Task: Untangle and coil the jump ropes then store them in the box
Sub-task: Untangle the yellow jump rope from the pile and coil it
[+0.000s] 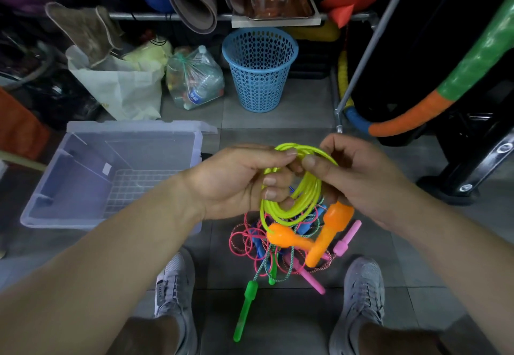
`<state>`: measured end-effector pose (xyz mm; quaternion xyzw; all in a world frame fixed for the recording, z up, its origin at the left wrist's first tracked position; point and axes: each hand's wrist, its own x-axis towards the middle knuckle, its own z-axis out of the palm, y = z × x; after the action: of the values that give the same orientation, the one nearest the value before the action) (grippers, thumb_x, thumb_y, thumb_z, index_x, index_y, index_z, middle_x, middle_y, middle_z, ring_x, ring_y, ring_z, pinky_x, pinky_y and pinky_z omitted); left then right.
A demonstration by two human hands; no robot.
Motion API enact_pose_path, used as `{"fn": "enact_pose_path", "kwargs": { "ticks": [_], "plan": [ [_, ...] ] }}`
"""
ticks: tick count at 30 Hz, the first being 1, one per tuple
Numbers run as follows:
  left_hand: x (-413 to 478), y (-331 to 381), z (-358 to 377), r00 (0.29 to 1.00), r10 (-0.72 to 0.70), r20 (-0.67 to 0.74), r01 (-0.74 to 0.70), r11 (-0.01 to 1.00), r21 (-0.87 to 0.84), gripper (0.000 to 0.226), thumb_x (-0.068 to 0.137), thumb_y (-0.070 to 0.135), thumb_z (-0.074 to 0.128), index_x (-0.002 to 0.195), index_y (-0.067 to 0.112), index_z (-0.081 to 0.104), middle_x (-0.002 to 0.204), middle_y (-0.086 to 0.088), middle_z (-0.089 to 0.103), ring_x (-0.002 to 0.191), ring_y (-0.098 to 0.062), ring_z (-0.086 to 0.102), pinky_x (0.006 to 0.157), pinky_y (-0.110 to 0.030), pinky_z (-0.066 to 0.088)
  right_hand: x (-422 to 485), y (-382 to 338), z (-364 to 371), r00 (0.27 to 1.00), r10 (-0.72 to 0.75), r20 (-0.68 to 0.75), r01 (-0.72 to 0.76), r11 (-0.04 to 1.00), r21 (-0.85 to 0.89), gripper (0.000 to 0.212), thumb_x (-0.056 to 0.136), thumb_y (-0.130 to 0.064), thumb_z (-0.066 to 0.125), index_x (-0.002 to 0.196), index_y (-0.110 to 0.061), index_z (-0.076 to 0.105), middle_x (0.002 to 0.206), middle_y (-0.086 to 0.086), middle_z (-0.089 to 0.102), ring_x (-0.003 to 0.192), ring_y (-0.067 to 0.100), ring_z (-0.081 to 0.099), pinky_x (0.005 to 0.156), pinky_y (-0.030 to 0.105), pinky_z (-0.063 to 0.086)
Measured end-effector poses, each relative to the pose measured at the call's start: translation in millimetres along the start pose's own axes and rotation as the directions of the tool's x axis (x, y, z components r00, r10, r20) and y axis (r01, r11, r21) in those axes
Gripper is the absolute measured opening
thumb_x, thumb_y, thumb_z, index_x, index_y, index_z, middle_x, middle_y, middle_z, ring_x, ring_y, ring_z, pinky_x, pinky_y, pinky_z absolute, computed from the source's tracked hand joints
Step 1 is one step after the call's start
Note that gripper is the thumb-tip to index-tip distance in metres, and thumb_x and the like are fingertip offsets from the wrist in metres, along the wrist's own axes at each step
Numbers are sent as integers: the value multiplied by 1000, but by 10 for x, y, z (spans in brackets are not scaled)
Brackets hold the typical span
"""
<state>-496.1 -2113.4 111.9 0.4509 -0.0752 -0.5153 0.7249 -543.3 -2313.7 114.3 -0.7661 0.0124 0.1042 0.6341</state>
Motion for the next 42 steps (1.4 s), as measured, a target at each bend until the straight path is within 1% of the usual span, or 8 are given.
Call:
{"fn": "enact_pose_path", "kwargs": {
  "ticks": [10,17,25,30,33,36,39,42],
  "plan": [
    [94,-102,65,919,146,-367,-17,943,331,15,99,24,56,94,12,62,69,-6,65,73,-24,69,73,-38,60,76,87,13,982,-75,-174,61,995,-81,18,96,-22,63,85,-20,50,68,-3,67,58,8,50,55,25,39],
    [39,-46,18,944,173,-282,-35,900,434,30,91,16,67,116,0,64,85,-5,72,80,-15,67,70,-25,56,102,103,-23,946,-130,-296,78,980,-182,19,96,-23,63,86,-17,48,67,-4,65,56,2,50,58,23,39],
    [43,-26,-91,906,220,-363,-70,921,384,18,101,9,50,87,3,59,74,-7,59,65,-13,63,57,-22,53,126,195,-168,978,-30,-207,-26,964,-263,34,86,-51,69,81,-19,57,57,-17,53,51,2,44,58,25,32],
    [29,-4,-127,850,239,-470,-84,941,327,20,104,12,46,90,7,58,65,0,53,60,-13,56,44,-20,40,83,211,-251,991,118,63,-87,925,-369,12,86,-28,76,82,-21,67,69,-6,69,62,6,61,63,32,50],
    [23,18,-144,853,256,-455,-110,940,324,16,105,13,44,99,3,56,64,0,52,61,-14,54,43,-19,36,82,240,-243,988,131,85,-52,791,-609,13,86,-17,72,77,-21,64,64,-11,64,57,-2,54,56,12,41],
    [-2,55,-170,856,273,-439,-124,933,337,18,105,13,43,96,4,55,63,2,52,63,-15,53,44,-20,36,86,317,-263,981,166,99,-53,723,-689,17,91,-19,66,75,-22,60,61,-10,60,58,5,54,53,16,40],
    [-21,41,-184,861,259,-438,-80,919,386,19,105,15,44,91,7,55,64,2,53,64,-17,53,46,-21,39,112,299,-337,985,167,41,-97,737,-669,21,97,-29,60,80,-19,65,69,-9,71,65,9,67,65,30,55],
    [-42,0,-127,900,186,-395,-29,928,371,17,102,14,47,91,6,57,65,0,54,63,-18,55,52,-25,41,138,161,-369,971,46,-236,-101,969,-225,19,98,-24,61,87,-12,70,80,4,77,74,20,74,69,35,62]
  ]
}}
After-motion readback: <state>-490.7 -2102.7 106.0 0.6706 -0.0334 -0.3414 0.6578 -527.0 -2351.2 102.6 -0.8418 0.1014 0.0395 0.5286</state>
